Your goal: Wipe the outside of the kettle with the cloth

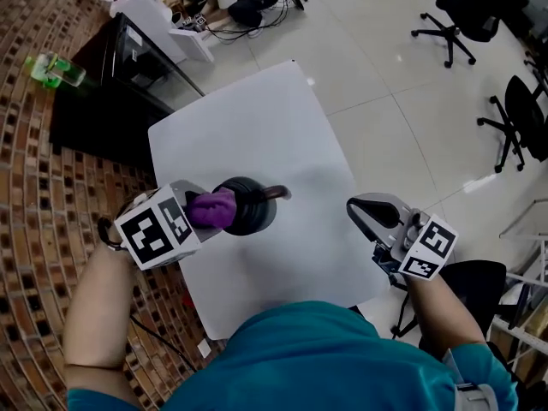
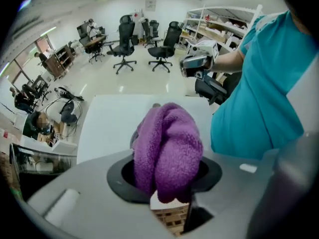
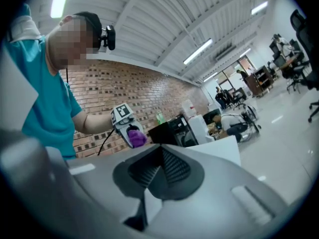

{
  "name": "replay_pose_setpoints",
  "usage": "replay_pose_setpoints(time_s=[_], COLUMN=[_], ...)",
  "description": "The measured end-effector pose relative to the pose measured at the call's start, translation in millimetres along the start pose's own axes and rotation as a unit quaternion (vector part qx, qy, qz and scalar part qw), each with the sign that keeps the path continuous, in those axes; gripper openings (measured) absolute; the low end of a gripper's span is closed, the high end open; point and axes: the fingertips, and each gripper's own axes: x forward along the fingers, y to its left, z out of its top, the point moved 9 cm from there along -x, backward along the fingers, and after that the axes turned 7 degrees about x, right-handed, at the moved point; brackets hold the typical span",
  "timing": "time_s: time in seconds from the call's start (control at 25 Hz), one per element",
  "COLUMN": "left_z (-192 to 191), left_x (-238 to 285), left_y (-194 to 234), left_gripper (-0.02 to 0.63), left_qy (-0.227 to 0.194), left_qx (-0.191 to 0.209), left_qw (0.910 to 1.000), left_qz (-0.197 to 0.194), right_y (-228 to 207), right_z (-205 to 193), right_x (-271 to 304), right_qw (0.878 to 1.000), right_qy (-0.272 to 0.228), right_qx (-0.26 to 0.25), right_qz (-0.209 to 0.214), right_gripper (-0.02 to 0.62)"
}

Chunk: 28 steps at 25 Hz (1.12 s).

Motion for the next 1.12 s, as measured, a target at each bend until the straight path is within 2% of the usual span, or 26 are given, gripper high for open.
replay_pose_setpoints(time_s=[0.08, 0.16, 0.24, 0.32, 0.4, 0.48, 0.56, 0.64, 0.76, 0.84, 1.0, 1.12], left_z=[10, 11, 6, -7, -26, -49, -73, -90, -94, -95, -106, -117], left_x=[7, 25, 41, 48, 48, 44, 44, 54, 76, 87, 106, 91], left_y=[-14, -23, -29, -38, -46, -49, -47, -42, -34, -29, -16, 9], left_gripper=[0.178, 0.178, 0.178, 0.178, 0.178, 0.178, 0.178, 0.178, 0.178, 0.178, 0.178, 0.178], left_qy=[-0.004, 0.023, 0.043, 0.043, 0.022, -0.020, -0.066, -0.087, -0.112, -0.123, -0.098, -0.082], left_qx=[0.014, 0.036, 0.054, 0.056, 0.029, -0.019, -0.067, -0.100, -0.128, -0.135, -0.110, -0.081], left_qw=[0.9993, 0.9965, 0.9928, 0.9898, 0.9893, 0.9884, 0.9823, 0.9749, 0.9698, 0.9695, 0.9780, 0.9790], left_qz=[0.035, 0.072, 0.098, 0.124, 0.141, 0.150, 0.162, 0.179, 0.175, 0.164, 0.147, 0.168], right_y=[4, 10, 15, 19, 24, 27, 32, 35, 39, 43, 48, 49], right_z=[3, 1, 0, 0, 0, 0, 0, 0, -1, -1, -2, -1], right_x=[5, 11, 17, 20, 22, 23, 23, 24, 26, 30, 36, 37], right_qw=[1.000, 1.000, 1.000, 1.000, 1.000, 1.000, 1.000, 0.999, 0.999, 0.998, 0.997, 0.997], right_qy=[0.001, 0.003, 0.007, 0.012, 0.016, 0.020, 0.026, 0.035, 0.050, 0.059, 0.069, 0.070], right_qx=[-0.003, -0.002, -0.004, -0.008, -0.009, -0.009, -0.012, -0.014, -0.017, -0.019, -0.022, -0.023], right_qz=[0.000, 0.000, 0.001, 0.003, 0.003, 0.001, 0.000, -0.001, -0.003, -0.003, -0.004, -0.006], right_gripper=[0.005, 0.005, 0.005, 0.005, 0.005, 0.005, 0.005, 0.005, 0.005, 0.005, 0.005, 0.005])
